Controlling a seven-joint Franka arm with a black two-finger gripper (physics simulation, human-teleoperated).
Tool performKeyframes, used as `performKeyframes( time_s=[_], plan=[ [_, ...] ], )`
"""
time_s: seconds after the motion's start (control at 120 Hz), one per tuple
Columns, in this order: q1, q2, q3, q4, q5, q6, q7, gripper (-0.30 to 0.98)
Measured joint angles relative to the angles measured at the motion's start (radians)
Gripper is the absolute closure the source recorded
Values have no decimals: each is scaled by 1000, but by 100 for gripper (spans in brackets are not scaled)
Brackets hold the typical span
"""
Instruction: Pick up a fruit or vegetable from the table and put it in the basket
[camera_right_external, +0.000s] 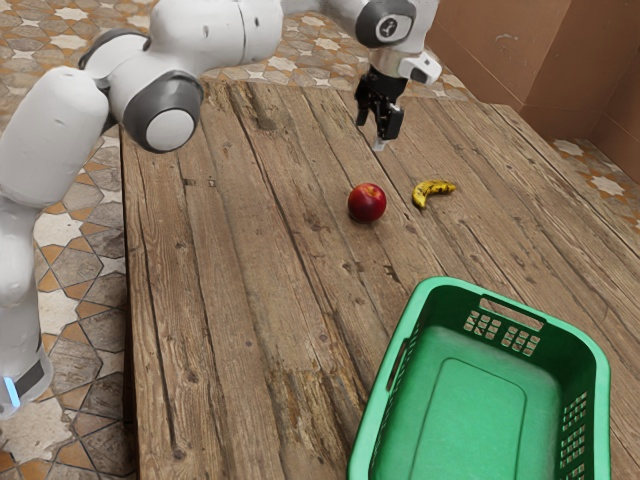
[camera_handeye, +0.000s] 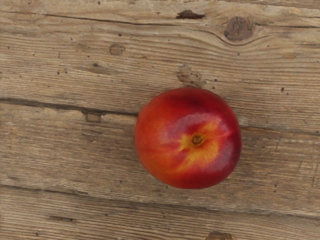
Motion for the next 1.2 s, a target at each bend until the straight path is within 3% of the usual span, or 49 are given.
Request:
performKeyframes(
  time_s=[0.492, 1.133, 1.2],
  plan=[
    [12, 153, -21, -3, -68, 171, 118, 0],
    [2, 166, -21, -135, -105, 230, 181, 0],
    [2, 168, -21, -136, -110, 232, 183, 6]
  ],
)
